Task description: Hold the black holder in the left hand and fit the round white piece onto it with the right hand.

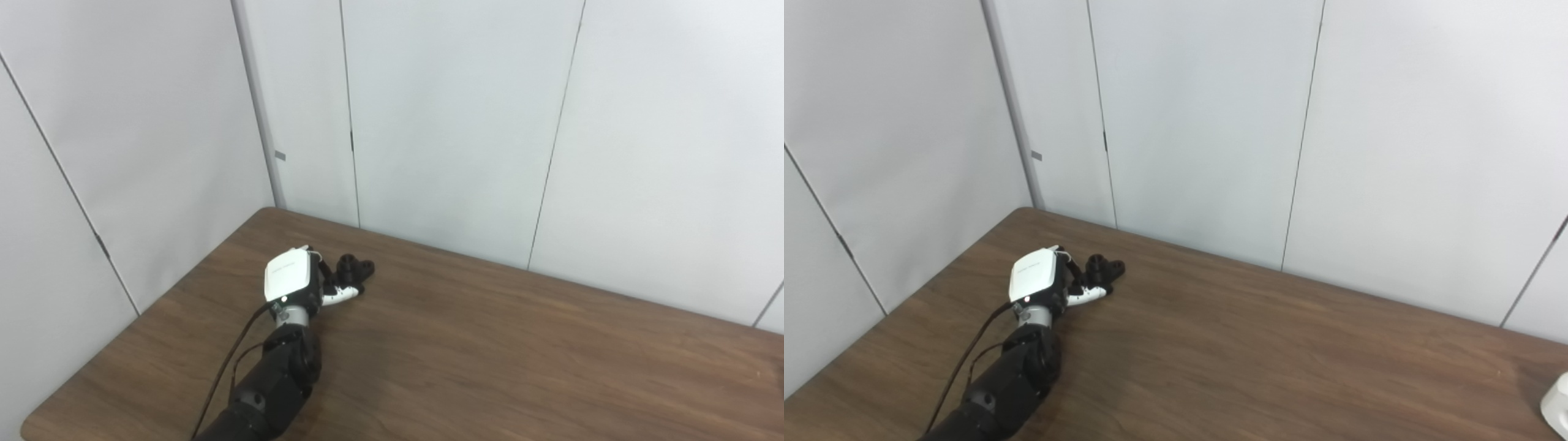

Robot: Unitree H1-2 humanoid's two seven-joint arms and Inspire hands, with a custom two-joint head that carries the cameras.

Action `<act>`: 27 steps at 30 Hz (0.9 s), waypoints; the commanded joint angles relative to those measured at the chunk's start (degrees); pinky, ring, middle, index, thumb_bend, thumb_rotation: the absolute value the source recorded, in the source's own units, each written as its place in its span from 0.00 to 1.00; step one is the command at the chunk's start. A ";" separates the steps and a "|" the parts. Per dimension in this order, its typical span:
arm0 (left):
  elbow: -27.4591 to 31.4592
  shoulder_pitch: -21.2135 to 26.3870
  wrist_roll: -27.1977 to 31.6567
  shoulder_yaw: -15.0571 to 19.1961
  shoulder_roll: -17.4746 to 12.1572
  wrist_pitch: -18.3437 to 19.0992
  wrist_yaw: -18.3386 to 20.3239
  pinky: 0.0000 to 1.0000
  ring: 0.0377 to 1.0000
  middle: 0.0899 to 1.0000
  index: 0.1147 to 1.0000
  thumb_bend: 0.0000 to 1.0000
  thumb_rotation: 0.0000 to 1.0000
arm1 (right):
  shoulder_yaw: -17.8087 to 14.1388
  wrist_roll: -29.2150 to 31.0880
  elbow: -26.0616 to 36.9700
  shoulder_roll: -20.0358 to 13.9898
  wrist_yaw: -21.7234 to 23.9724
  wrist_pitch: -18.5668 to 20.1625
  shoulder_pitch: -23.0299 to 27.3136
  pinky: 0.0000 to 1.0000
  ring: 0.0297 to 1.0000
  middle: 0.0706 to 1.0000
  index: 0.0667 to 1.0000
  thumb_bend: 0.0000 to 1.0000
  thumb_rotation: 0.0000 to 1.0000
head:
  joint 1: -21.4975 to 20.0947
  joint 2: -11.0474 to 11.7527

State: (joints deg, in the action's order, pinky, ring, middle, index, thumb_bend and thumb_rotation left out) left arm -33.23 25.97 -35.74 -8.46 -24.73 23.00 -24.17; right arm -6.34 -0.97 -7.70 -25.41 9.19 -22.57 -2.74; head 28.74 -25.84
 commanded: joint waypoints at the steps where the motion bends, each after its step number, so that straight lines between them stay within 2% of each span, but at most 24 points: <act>1: -1.15 -0.62 -0.20 -1.52 0.77 1.55 3.18 0.86 0.91 0.86 0.41 0.52 0.05 | 1.04 0.05 -1.23 1.28 0.40 0.30 -2.34 0.60 0.80 0.86 0.84 1.00 0.74 | 0.01 -0.03; 7: -0.15 -1.16 1.01 -1.29 0.81 0.28 3.95 0.88 0.92 0.87 0.41 0.52 0.05 | 1.19 -1.11 -0.85 1.47 -0.19 0.23 -2.42 0.57 0.79 0.85 0.84 1.00 0.76 | -0.71 -0.24; 19: 4.35 -4.26 2.88 -1.57 3.67 -2.32 3.78 0.92 0.95 0.88 0.41 0.52 0.04 | 1.50 -1.76 -0.43 1.88 -0.64 0.44 -2.20 0.55 0.76 0.83 0.83 1.00 0.78 | -1.95 -0.45; 27: 10.37 -7.43 3.39 -2.91 4.56 -3.33 6.04 0.94 0.96 0.89 0.41 0.52 0.04 | 2.07 -2.57 -0.57 2.35 -1.33 0.75 -1.60 0.53 0.75 0.82 0.81 1.00 0.79 | -3.10 0.02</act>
State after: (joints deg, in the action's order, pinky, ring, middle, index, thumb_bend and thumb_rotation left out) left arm -23.26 20.33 -33.27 -8.85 -22.08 20.96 -23.45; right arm -5.88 -2.69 -6.84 -24.91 7.53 -22.21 -2.78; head 25.67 -25.75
